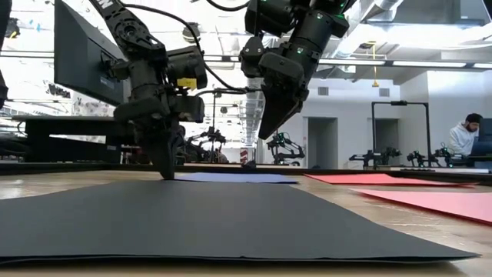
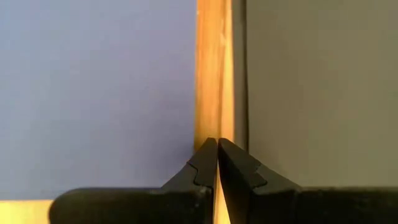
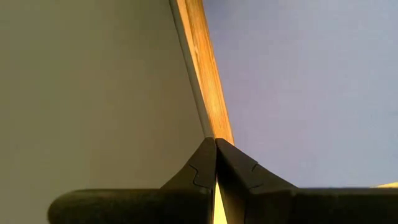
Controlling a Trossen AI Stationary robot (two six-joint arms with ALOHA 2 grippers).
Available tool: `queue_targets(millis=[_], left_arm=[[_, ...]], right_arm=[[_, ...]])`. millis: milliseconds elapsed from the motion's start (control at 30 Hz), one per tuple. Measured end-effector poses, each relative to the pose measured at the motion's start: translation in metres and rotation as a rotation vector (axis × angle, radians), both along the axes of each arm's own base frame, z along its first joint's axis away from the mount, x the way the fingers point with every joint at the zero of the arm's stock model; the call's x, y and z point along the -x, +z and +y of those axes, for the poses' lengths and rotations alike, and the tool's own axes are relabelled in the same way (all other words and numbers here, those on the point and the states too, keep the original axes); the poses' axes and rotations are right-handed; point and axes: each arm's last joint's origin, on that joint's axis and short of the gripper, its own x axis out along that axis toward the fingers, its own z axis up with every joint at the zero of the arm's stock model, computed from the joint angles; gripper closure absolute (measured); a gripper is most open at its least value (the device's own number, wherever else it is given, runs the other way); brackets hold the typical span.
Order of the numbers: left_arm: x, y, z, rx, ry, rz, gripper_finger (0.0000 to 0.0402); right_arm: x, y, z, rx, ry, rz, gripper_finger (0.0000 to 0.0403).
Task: Organize paper
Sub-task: Adjust the stacked colored papers
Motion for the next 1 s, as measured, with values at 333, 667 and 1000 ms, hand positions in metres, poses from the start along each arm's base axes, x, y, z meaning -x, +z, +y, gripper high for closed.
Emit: queue_targets(millis=[333, 667, 1000], left_arm=[[-0.0001, 0.0005, 0.0026, -0.048, 0.028, 0.003, 0.0402], [-0.0002, 0.0006, 0.0059, -0.087, 0.066, 0.006, 0.0402], [-0.0001, 0.0008, 0.0064, -0.071, 0.067, 0.002, 0.0402]], right_arm=[[-0.0005, 0.0004, 0.0000, -0.001, -0.003, -0.006, 0.0403], [-0.0006, 0.0004, 0.0000, -0.001, -0.002, -0.007, 0.0403], [-0.0005, 0.0004, 0.0000, -0.001, -0.002, -0.006, 0.0403]])
